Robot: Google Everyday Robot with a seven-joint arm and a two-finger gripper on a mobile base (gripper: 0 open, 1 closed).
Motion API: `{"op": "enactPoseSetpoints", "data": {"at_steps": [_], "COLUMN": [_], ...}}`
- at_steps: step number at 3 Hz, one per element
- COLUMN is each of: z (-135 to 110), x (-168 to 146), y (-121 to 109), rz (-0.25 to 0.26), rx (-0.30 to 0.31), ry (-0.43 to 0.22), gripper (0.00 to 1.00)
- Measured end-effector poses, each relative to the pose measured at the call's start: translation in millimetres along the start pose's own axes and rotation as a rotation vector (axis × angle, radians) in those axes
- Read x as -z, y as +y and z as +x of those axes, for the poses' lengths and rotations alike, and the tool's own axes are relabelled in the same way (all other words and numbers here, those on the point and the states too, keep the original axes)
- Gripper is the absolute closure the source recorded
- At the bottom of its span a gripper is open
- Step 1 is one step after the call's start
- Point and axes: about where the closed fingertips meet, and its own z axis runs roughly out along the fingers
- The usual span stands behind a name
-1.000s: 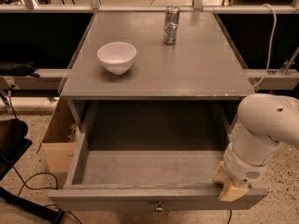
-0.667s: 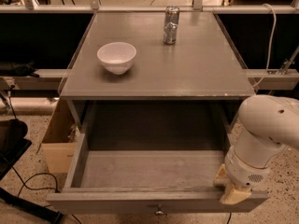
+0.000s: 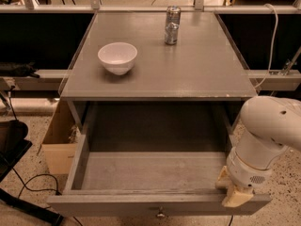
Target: Open top drawer
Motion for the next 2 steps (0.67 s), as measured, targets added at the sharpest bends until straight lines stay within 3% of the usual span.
{"op": "enactPoseSetpoints", "data": {"at_steps": [2], "z": [0.0], "x": [0.0], "y": [0.0], "rz": [0.000], "rx": [0.000], "ry": [0.000], "gripper": [0.39]}}
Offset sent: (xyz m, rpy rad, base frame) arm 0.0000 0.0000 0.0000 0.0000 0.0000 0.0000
